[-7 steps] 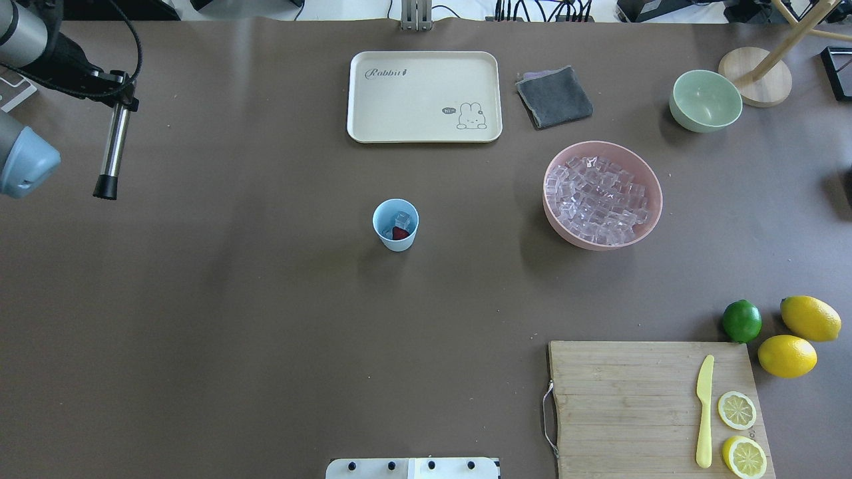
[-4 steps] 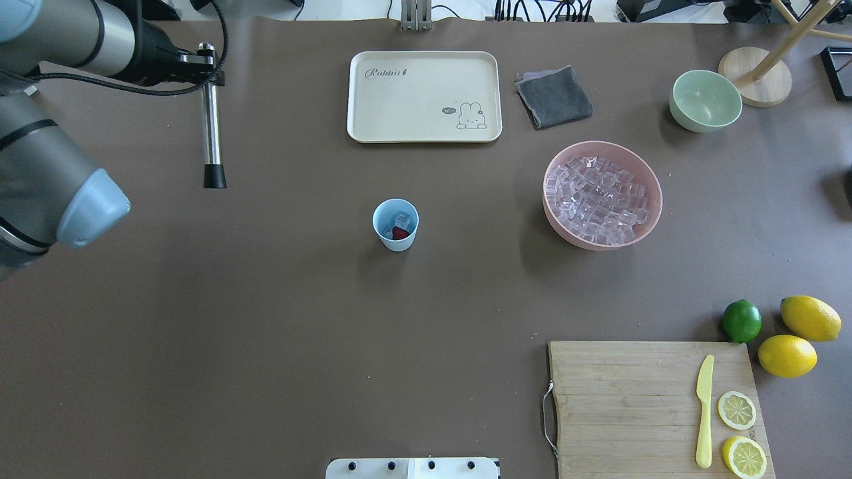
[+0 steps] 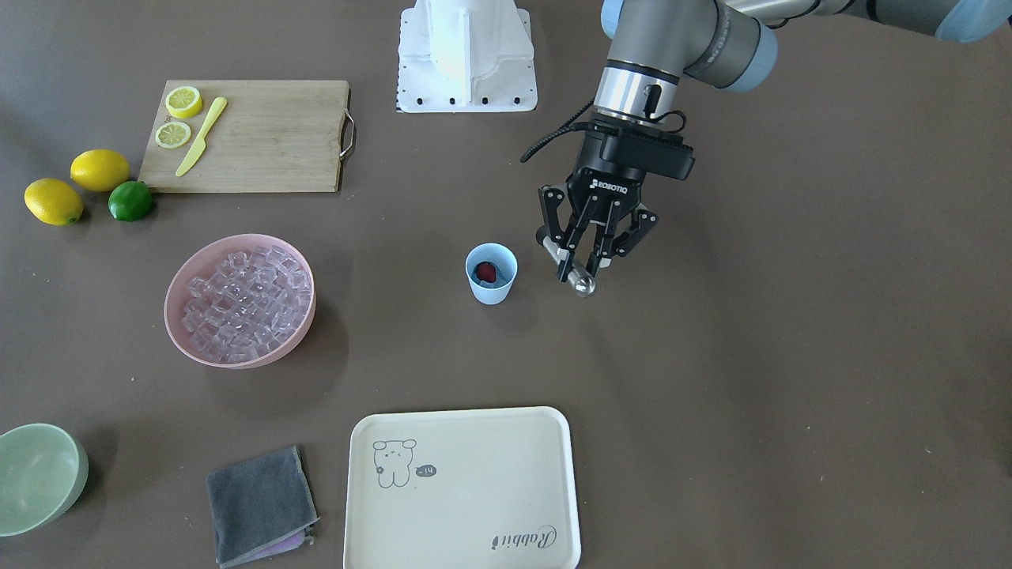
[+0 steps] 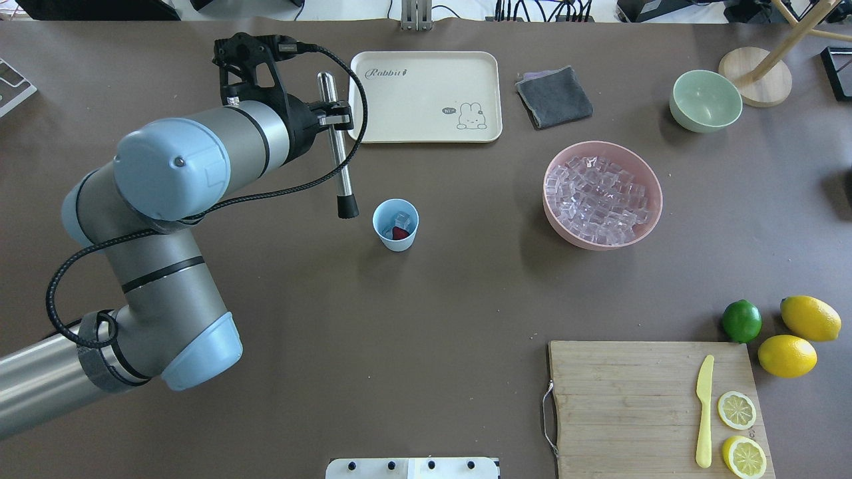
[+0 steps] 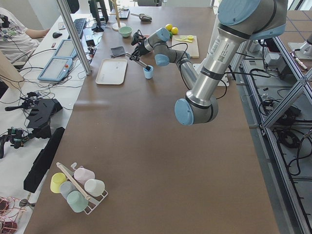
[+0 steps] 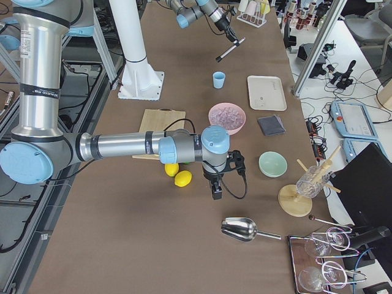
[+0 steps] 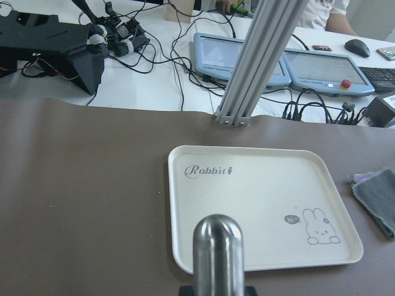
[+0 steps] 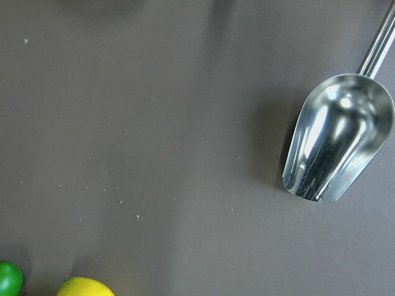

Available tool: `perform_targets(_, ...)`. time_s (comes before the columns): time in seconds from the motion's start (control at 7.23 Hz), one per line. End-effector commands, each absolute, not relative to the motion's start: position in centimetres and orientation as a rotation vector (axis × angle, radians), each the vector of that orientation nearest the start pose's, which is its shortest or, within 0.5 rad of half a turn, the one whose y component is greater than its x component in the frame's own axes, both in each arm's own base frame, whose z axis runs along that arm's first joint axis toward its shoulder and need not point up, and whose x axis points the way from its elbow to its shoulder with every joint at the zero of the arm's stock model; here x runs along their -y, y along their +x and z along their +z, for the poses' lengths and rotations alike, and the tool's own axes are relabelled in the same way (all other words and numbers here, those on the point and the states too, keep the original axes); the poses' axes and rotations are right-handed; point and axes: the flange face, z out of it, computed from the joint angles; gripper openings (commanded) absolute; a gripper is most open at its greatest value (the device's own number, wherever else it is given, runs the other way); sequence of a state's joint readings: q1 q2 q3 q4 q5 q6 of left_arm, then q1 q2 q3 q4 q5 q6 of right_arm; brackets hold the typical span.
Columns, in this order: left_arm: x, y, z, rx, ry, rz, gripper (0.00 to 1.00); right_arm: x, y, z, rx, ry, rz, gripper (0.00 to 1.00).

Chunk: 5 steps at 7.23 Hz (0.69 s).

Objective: Mash ice and strawberries in cup
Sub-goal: 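Carry the upright muddler with the left gripper over the cup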

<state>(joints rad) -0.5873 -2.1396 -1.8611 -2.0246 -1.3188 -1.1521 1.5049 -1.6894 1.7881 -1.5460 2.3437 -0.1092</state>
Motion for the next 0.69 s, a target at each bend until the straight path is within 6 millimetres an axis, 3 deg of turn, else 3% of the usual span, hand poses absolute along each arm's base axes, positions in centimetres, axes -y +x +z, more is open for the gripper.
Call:
perform_targets(0.0, 44.8, 40.8, 12.1, -1.080, 0.896, -0.355, 0.00, 45.1, 3.5, 60.5, 0.763, 0.134, -0.211, 0.99)
perform_targets(0.42, 46.5, 43.6, 11.0, -1.052, 0.927, -0.369, 0.00, 44.5, 3.6, 60.9, 0.763, 0.127, -0.206, 0.99)
perform_targets(0.55, 47.2, 44.6, 12.5, -1.022, 0.916, -0.367, 0.00, 44.3, 3.7, 60.9, 0.762, 0.128, -0.206, 0.99)
